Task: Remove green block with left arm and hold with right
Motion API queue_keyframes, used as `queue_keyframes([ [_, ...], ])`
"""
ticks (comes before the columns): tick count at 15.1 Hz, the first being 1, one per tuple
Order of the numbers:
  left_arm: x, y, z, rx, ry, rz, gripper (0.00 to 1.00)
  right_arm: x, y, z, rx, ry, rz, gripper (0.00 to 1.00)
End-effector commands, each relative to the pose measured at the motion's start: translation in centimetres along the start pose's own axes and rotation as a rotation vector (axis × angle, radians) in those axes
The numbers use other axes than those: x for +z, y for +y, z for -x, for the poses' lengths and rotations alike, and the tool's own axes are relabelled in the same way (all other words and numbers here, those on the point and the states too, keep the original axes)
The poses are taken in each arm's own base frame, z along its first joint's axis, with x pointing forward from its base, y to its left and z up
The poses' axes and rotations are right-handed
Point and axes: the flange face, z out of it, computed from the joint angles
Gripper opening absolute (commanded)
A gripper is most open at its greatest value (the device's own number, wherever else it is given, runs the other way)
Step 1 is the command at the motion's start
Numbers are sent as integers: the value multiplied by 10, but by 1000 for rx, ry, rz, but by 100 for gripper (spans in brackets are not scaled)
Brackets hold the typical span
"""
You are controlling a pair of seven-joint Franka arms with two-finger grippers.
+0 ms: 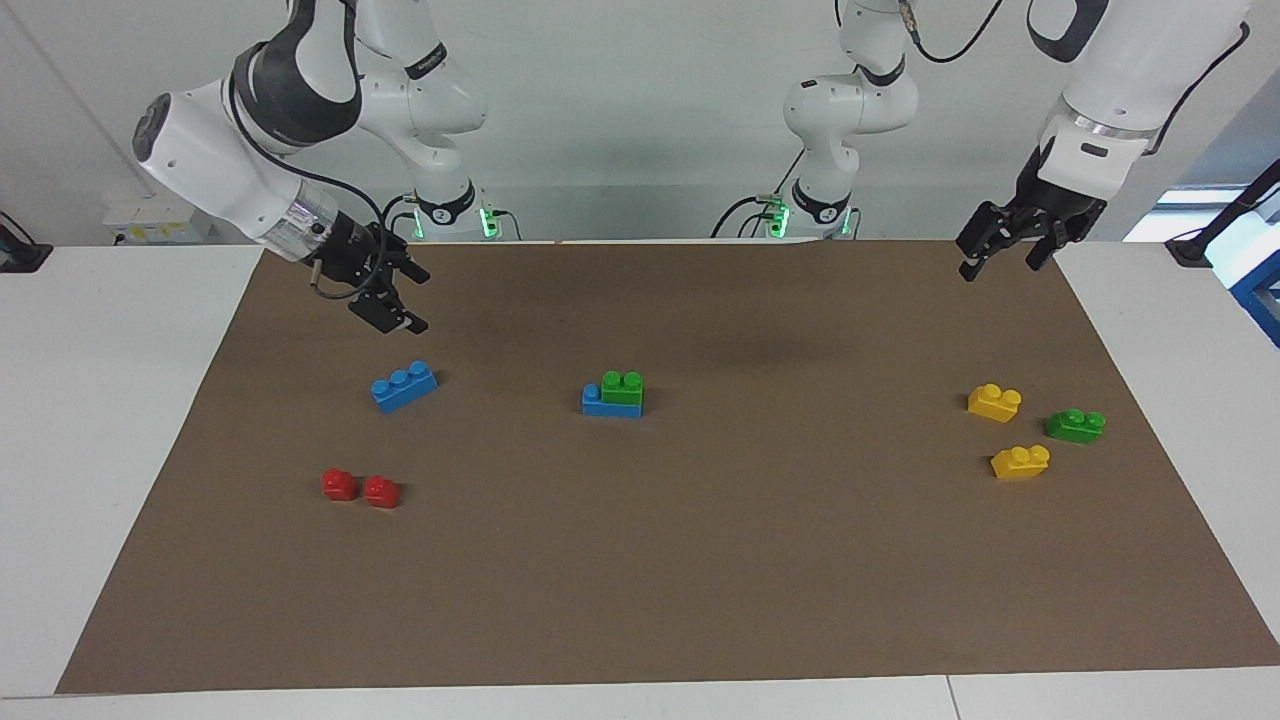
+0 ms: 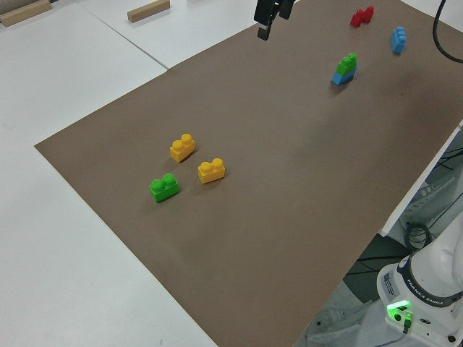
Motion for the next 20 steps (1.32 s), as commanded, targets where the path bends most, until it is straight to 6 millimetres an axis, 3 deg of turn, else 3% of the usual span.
queue_keyframes([
  [1, 0, 3, 9, 16, 6, 14, 100, 13, 3, 10, 35, -23, -31, 100],
  [6, -1, -4, 7, 7, 6, 12, 100, 37, -1, 14, 71, -43, -39, 100],
  [15, -2, 11, 8, 20, 17, 17, 100, 99, 0, 35, 137, -139, -79, 100],
  [20, -1, 9, 7, 23, 25, 18, 100, 133, 4, 37, 152, -123, -42, 100],
])
